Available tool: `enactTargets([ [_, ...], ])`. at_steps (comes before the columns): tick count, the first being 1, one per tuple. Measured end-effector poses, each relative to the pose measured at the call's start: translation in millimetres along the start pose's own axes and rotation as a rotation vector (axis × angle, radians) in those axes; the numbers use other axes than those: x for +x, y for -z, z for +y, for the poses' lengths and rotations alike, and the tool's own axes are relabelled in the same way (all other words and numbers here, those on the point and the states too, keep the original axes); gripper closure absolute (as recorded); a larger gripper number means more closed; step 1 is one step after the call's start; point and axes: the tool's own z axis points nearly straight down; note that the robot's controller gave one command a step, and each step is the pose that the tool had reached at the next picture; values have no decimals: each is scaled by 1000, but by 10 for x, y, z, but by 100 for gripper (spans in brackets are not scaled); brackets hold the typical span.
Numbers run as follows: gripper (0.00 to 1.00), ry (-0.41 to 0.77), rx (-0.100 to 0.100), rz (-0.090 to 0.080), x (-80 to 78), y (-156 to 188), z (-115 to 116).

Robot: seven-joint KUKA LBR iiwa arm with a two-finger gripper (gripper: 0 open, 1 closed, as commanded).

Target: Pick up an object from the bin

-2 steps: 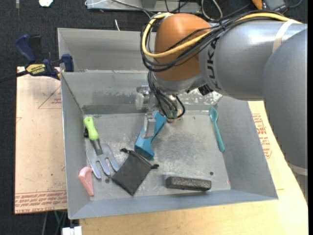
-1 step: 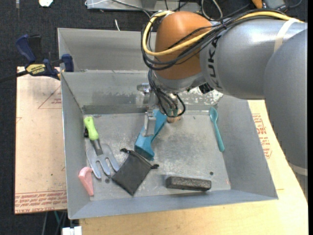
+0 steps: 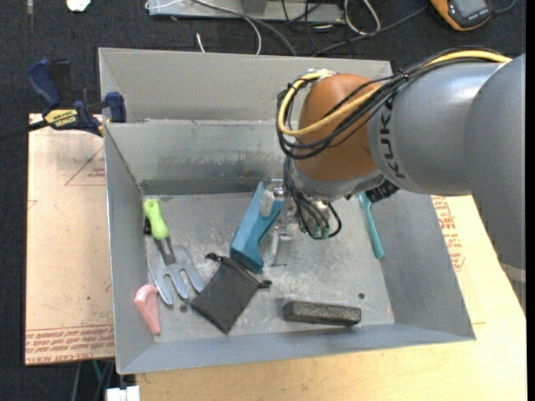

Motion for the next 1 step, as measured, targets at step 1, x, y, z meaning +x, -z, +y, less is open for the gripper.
enactTargets([
  [1,0,132,4,-4,6,-304,-105],
])
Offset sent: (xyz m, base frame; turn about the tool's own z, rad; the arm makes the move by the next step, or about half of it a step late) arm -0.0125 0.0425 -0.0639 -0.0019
